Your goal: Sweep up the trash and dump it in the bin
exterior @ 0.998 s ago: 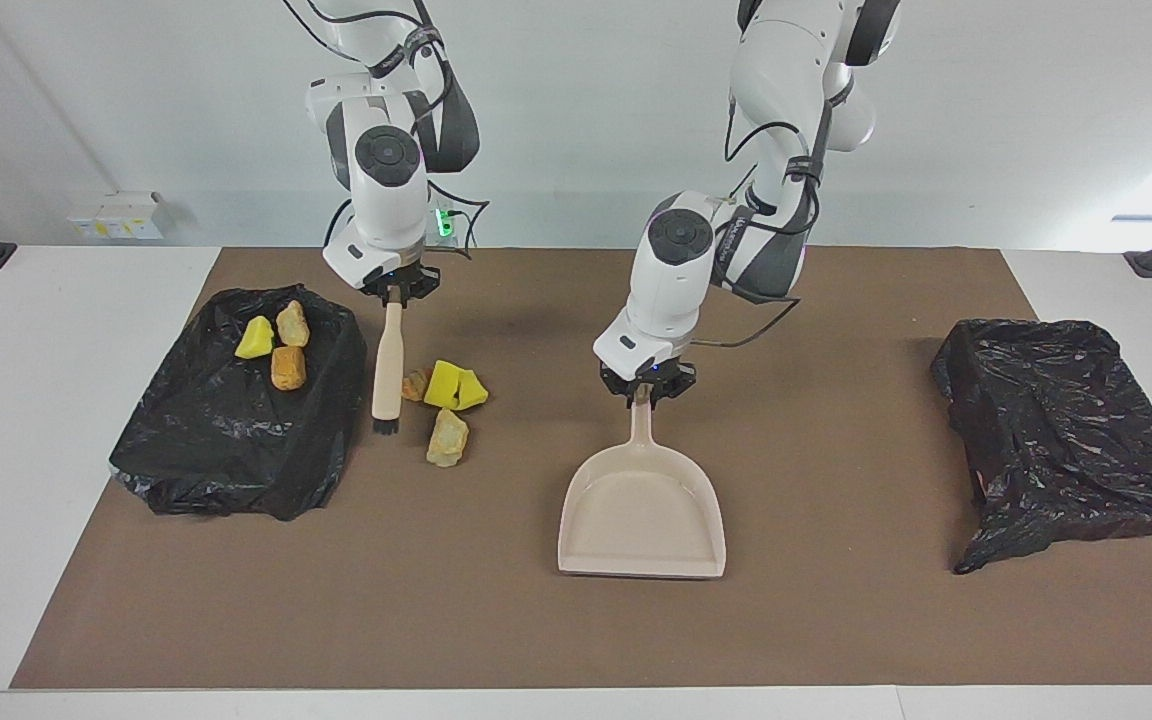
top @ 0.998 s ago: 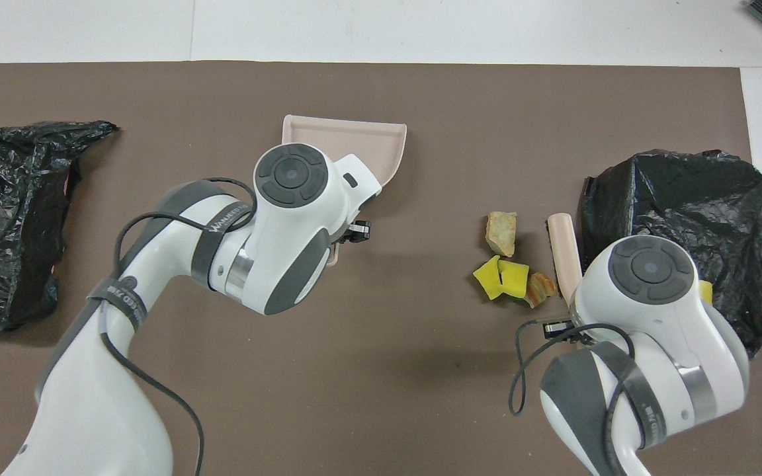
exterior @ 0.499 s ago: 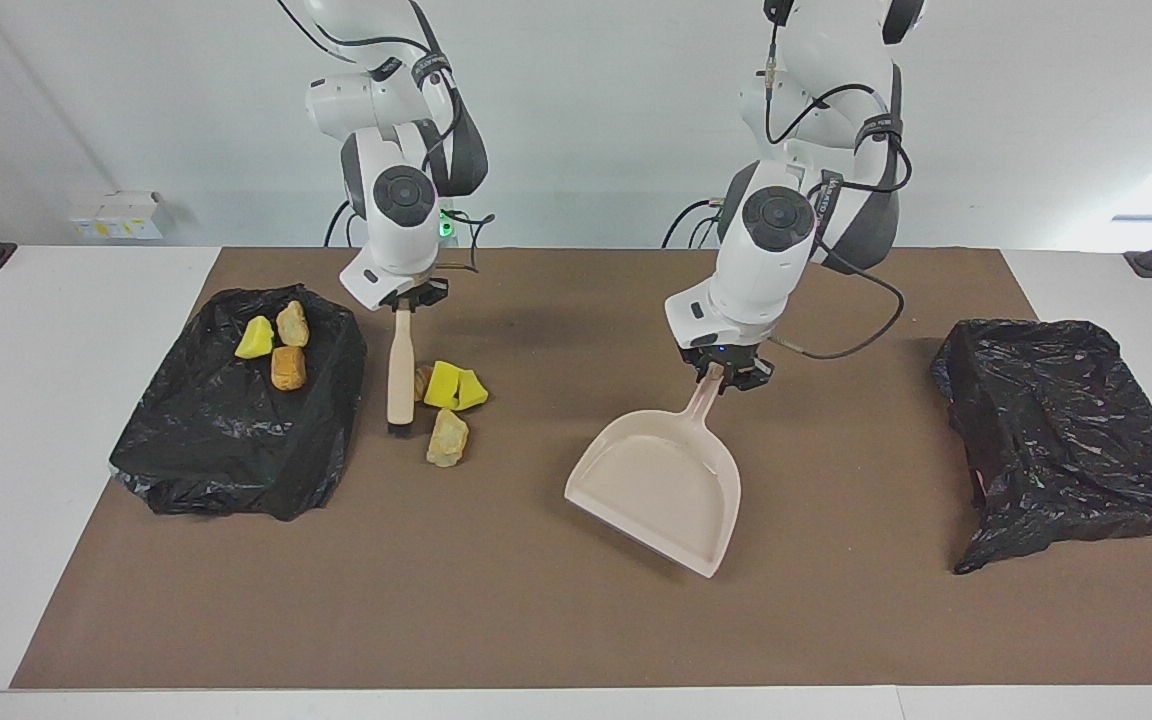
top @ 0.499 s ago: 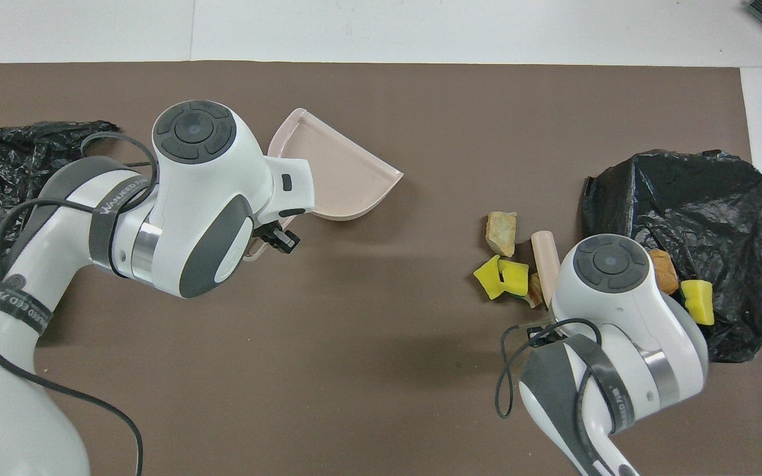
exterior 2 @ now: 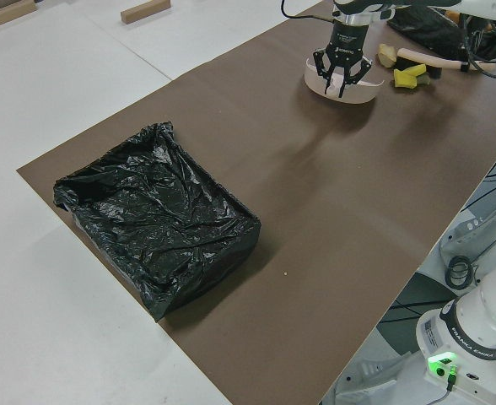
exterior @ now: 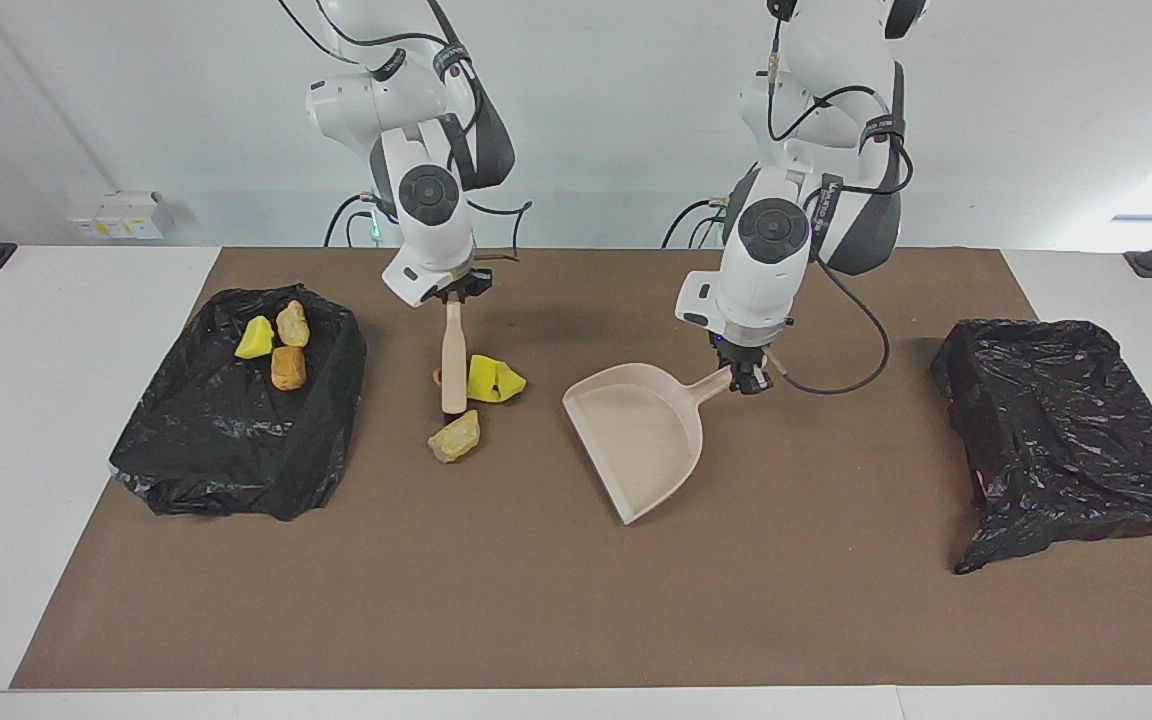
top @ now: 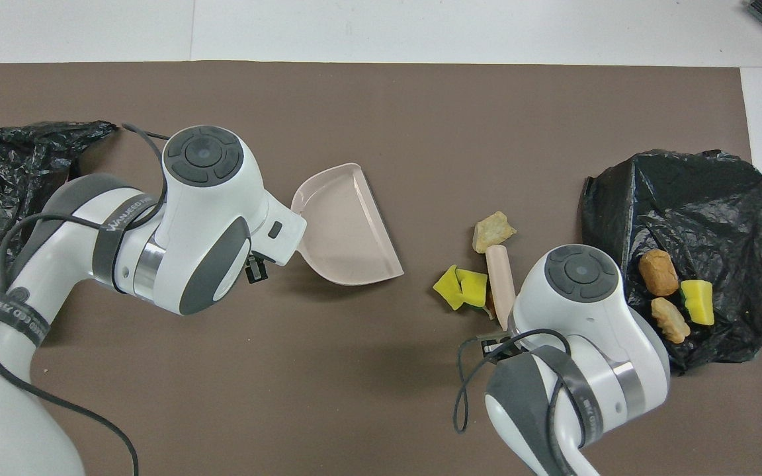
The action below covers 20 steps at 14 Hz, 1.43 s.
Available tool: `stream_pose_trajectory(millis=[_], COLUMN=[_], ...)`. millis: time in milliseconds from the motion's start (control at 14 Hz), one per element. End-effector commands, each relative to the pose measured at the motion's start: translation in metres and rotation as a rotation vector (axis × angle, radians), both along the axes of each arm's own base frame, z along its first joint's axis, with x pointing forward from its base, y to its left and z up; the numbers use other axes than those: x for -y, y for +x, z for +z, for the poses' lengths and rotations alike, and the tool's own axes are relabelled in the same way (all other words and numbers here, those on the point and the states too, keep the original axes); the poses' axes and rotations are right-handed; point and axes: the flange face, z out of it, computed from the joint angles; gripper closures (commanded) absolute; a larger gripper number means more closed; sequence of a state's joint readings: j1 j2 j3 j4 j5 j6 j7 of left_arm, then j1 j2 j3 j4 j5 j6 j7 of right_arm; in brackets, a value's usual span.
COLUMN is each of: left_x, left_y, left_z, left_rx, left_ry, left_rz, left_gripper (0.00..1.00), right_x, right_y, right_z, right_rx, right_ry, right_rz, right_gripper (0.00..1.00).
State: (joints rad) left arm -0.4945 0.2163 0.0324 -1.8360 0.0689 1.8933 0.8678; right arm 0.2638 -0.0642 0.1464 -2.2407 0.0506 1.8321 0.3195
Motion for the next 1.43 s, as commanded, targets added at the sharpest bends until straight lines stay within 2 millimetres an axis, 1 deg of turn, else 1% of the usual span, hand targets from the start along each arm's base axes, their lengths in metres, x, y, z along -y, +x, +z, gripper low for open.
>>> stream_pose_trajectory(millis=[0, 71, 143, 214, 357, 428, 570, 642, 713, 784, 856, 927, 998, 1141, 1212, 1355], left_x=[0.007, 0.012, 0.018, 0.023, 0.027, 0.028, 0.036, 0.035, 0.039, 0.043, 0.043, 0.044, 0.044, 0.044, 0.051, 0.052], left_y=[-0.055, -0.064, -0.071, -0.081, -0.084, -0.084, -0.091, -0.096, -0.103, -0.112, -0.114, -0.117, -0.123, -0.134, -0.141, -0.143], left_z=[-0.013, -0.017, -0.016, -0.020, -0.018, -0.018, -0.015, -0.018, -0.019, -0.020, -0.021, -0.022, -0.022, -0.030, -0.033, -0.034], left_rx=[0.034, 0.037, 0.041, 0.038, 0.046, 0.050, 0.053, 0.047, 0.048, 0.051, 0.055, 0.055, 0.057, 0.069, 0.068, 0.067], left_ry=[0.016, 0.014, 0.011, 0.013, 0.013, 0.013, 0.011, 0.015, 0.016, 0.019, 0.020, 0.021, 0.018, 0.009, 0.007, 0.007], left_rz=[-0.134, -0.153, -0.166, -0.177, -0.194, -0.198, -0.214, -0.213, -0.211, -0.195, -0.180, -0.180, -0.182, -0.183, -0.202, -0.205], left_gripper=[1.00, 1.00, 1.00, 1.00, 1.00, 1.00, 1.00, 1.00, 1.00, 1.00, 1.00, 1.00, 1.00, 1.00, 1.00, 1.00], right_x=[0.000, 0.007, 0.011, 0.014, 0.014, 0.016, 0.014, 0.013, 0.011, 0.005, -0.002, -0.014, -0.019, -0.039, -0.045, -0.056], right_y=[0.017, 0.019, 0.017, 0.014, 0.012, 0.013, 0.013, 0.013, 0.013, 0.010, 0.006, 0.004, 0.003, -0.002, -0.002, 0.000], right_z=[0.028, 0.037, 0.038, 0.039, 0.036, 0.030, 0.016, 0.016, 0.016, 0.012, 0.005, 0.000, -0.009, -0.024, -0.028, -0.027], right_rx=[0.048, 0.046, 0.034, 0.040, 0.040, 0.030, 0.027, 0.029, 0.026, 0.022, 0.021, 0.027, 0.019, 0.010, 0.000, -0.014], right_ry=[-0.075, -0.093, -0.102, -0.100, -0.094, -0.094, -0.090, -0.083, -0.071, -0.076, -0.073, -0.066, -0.064, -0.033, 0.004, 0.102], right_rz=[0.015, 0.009, 0.006, 0.006, 0.018, 0.028, 0.032, 0.031, 0.023, 0.022, 0.006, 0.008, -0.002, -0.001, -0.018, -0.016], right_gripper=[1.00, 1.00, 1.00, 1.00, 1.00, 1.00, 1.00, 1.00, 1.00, 1.00, 1.00, 1.00, 1.00, 1.00, 1.00, 1.00])
